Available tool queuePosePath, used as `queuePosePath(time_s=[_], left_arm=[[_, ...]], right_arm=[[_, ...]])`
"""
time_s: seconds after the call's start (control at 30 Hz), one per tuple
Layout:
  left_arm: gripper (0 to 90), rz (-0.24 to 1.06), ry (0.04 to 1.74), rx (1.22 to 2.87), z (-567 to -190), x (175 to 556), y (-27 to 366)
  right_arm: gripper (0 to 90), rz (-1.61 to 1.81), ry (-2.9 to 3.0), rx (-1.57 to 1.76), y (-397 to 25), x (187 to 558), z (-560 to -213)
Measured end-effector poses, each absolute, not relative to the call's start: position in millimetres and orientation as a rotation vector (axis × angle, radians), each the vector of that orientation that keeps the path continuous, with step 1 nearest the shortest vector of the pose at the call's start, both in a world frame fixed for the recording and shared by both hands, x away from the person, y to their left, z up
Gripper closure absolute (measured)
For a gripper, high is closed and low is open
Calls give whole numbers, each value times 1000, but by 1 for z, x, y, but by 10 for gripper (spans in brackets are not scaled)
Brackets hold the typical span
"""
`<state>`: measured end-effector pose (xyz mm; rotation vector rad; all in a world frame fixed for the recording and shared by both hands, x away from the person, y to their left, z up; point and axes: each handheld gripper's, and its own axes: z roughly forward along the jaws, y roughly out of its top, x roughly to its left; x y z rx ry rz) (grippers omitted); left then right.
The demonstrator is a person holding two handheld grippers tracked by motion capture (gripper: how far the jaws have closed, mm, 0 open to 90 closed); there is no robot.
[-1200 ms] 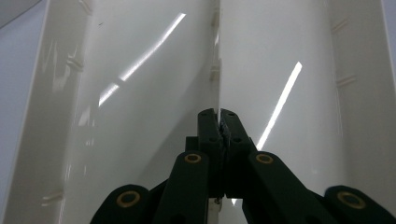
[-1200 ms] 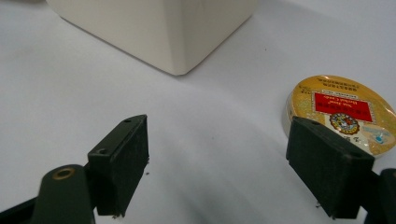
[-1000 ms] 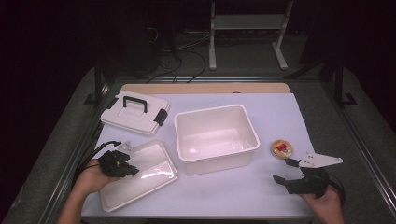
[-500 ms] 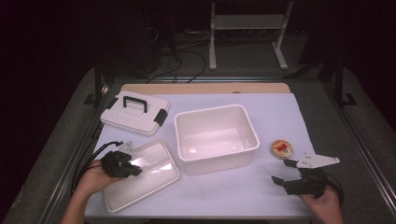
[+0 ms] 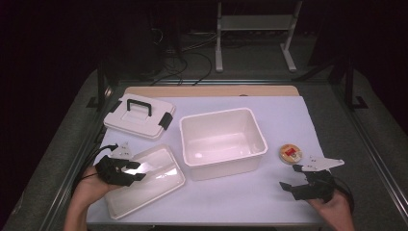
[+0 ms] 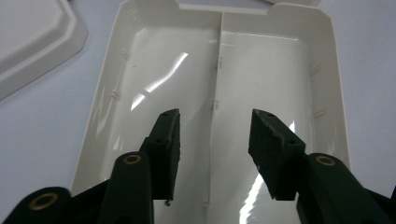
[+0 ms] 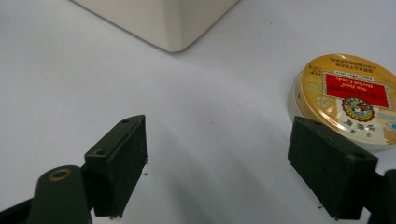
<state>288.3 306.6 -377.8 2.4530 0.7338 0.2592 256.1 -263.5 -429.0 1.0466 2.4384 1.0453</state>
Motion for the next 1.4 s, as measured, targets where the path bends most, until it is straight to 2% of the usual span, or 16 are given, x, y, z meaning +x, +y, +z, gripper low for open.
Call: queuePosePath(time_s=[0.1,0.37,0.63,1.4], left_arm=[[453,267,742,2406,-377,283,308],[196,311,802,2333,-366,274,317],[112,353,834,2267,-361,269,327],[99,370,790,2255,-357,267,327]], right_arm=[[188,1023,2450,1040,-262,259,-424],[174,979,2457,1029,-268,272,-402],[173,964,2469,1053,-268,281,-391],[144,716,2593,1101,-264,329,-380]])
